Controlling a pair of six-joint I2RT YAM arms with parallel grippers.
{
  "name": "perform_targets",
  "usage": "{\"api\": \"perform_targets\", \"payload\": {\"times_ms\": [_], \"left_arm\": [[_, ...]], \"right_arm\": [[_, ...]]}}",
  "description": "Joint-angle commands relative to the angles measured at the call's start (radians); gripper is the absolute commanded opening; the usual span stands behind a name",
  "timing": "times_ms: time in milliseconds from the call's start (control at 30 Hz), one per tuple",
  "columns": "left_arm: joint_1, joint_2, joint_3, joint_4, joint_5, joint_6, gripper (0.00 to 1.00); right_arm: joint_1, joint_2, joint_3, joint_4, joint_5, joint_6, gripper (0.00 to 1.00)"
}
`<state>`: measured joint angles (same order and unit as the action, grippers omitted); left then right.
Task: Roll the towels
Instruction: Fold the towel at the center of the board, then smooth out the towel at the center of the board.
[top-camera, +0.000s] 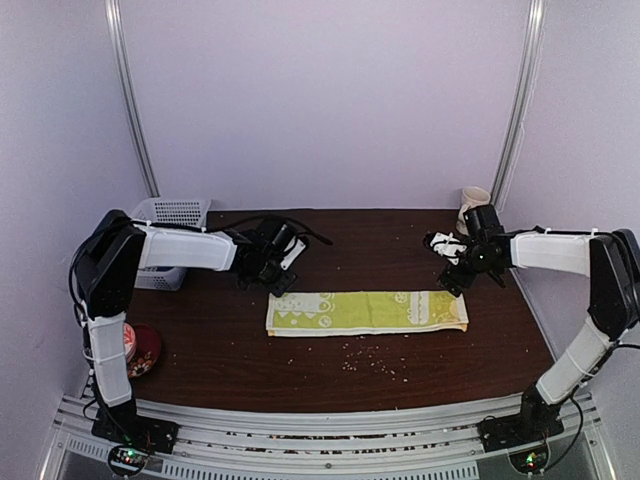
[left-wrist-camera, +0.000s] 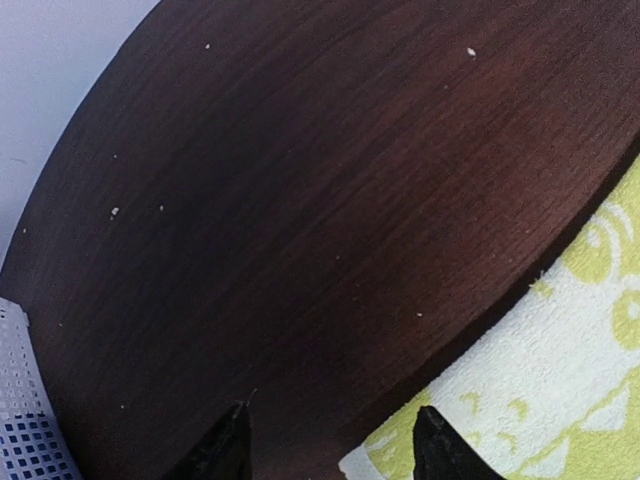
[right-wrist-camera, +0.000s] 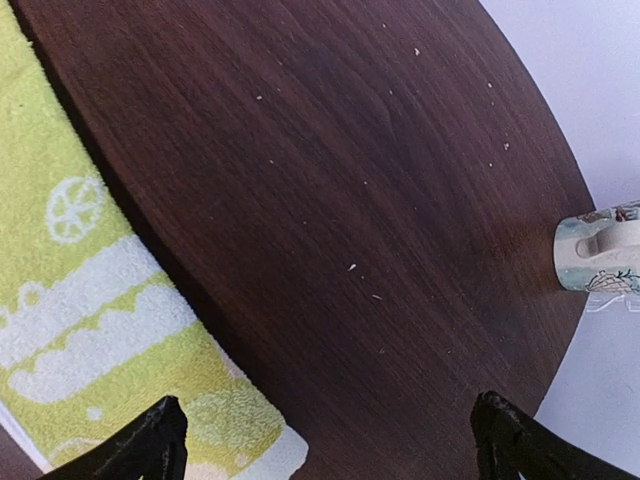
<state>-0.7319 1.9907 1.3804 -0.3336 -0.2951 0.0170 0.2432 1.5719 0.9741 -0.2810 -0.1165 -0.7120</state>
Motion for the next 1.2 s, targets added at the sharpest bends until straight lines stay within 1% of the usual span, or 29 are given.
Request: {"api": "perform_targets", "payload": {"times_ms": [0, 67, 233, 400, 500, 700, 900, 967, 1100, 1167], "left_arm": [[0.003, 0.025, 0.013, 0.053, 0.011, -0.018, 0.50], [0.003, 0.035, -0.006, 0.062, 0.014, -0.021, 0.49], [0.003, 0.049, -0.049, 0.077, 0.043, -0.026, 0.48], [0.003, 0.075, -0.071, 0.081, 0.053, -0.025, 0.48], [0.003, 0.090, -0.078, 0.081, 0.061, -0.024, 0.47], [0.003, 0.092, -0.088, 0.072, 0.020, -0.022, 0.47], [0.005, 0.065, -0.105, 0.073, -0.027, -0.029, 0.47], [0.007, 0.065, -0.113, 0.066, -0.049, -0.040, 0.47], [0.021, 0.059, -0.142, 0.072, -0.052, -0.058, 0.47], [0.030, 0.057, -0.153, 0.073, -0.056, -0.062, 0.47]], "right_arm": [[0.010, 0.045, -0.016, 0.079, 0.139, 0.069, 1.00], [0.010, 0.071, -0.021, 0.077, 0.183, 0.065, 1.00], [0.008, 0.104, -0.041, 0.071, 0.214, 0.051, 1.00], [0.009, 0.170, -0.035, 0.076, 0.295, 0.050, 1.00], [0.008, 0.196, -0.029, 0.059, 0.292, 0.045, 1.00], [0.008, 0.129, -0.020, 0.048, 0.260, 0.034, 1.00], [-0.004, 0.030, -0.028, 0.087, 0.269, 0.043, 1.00], [-0.004, 0.026, -0.010, 0.049, 0.244, 0.032, 1.00], [-0.003, 0.015, 0.033, -0.145, 0.075, -0.067, 1.00], [-0.003, 0.010, 0.036, -0.198, 0.047, -0.098, 1.00]]}}
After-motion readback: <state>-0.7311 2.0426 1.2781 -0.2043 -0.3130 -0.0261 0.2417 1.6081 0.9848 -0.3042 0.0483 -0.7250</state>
